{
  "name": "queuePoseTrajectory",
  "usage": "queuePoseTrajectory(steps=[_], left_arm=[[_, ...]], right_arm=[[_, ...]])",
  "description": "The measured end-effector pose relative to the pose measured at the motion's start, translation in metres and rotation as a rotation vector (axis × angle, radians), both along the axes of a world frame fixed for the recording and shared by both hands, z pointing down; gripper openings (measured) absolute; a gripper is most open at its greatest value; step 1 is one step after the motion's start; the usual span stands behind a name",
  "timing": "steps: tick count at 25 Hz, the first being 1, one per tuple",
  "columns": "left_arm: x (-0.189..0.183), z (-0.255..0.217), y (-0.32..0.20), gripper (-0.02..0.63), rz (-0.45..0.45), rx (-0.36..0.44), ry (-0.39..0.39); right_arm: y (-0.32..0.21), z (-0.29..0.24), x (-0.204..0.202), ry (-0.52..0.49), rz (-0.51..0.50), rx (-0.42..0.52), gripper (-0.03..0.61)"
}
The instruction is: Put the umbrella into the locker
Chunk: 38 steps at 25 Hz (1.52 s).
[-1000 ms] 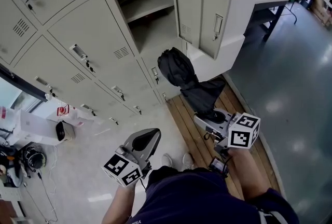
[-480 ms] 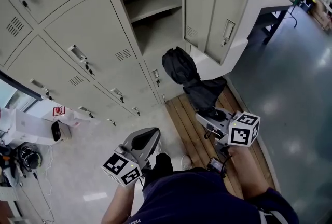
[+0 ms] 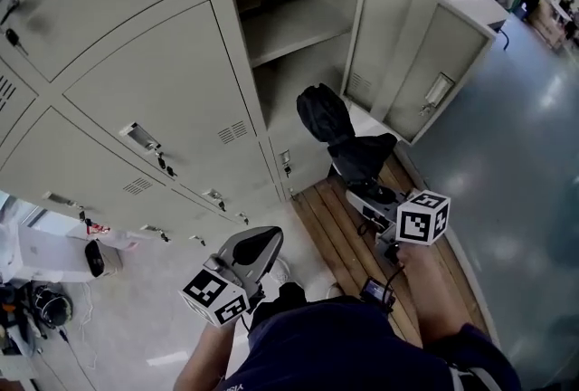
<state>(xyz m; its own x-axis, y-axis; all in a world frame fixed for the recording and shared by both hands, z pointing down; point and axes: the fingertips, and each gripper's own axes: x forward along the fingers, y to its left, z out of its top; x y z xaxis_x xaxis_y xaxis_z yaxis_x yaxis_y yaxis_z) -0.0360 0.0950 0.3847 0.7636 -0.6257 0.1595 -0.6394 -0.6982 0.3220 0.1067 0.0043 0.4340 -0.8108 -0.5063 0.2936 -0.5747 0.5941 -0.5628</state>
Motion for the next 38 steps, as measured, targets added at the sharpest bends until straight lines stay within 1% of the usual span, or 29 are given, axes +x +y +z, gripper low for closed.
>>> queuePoseTrajectory(steps=[5,10,13,16,21,25,31,35,38], left_arm=[[-0.034,0.005,-0.036,0.003,0.061,-0.019,0.004],[-0.058,0.009,-0.060,0.003,0.106,-0.037,0.013],[-0.059,0.013,-0.069,0.003,0.135,-0.054,0.023],[-0.058,0.016,-0.078,0.003,0.158,-0.061,0.029],[-0.052,0.020,-0.096,0.003,0.176,-0.077,0.023],[-0.047,0.024,-0.110,0.003,0.158,-0.094,0.010],[-0.041,0.024,-0.139,0.003,0.089,-0.109,0.000],[-0.038,0.024,-0.158,0.003,0.041,-0.116,0.000],[-0.034,0.026,-0.169,0.003,0.017,-0.121,-0.008]], right_arm=[[-0.044,0.019,-0.031,0.039,0.074,-0.048,0.100],[-0.076,0.035,-0.046,0.105,0.122,-0.070,0.100],[-0.099,0.039,-0.052,0.150,0.136,-0.068,0.100],[-0.123,0.041,-0.060,0.198,0.127,-0.062,0.100],[-0.163,0.051,-0.069,0.353,0.090,-0.045,0.100],[-0.199,0.053,-0.080,0.458,0.036,0.014,0.100],[-0.256,0.049,-0.099,0.622,-0.065,0.157,0.100],[-0.286,0.054,-0.108,0.697,-0.116,0.213,0.100],[-0.308,0.056,-0.116,0.764,-0.147,0.275,0.100]])
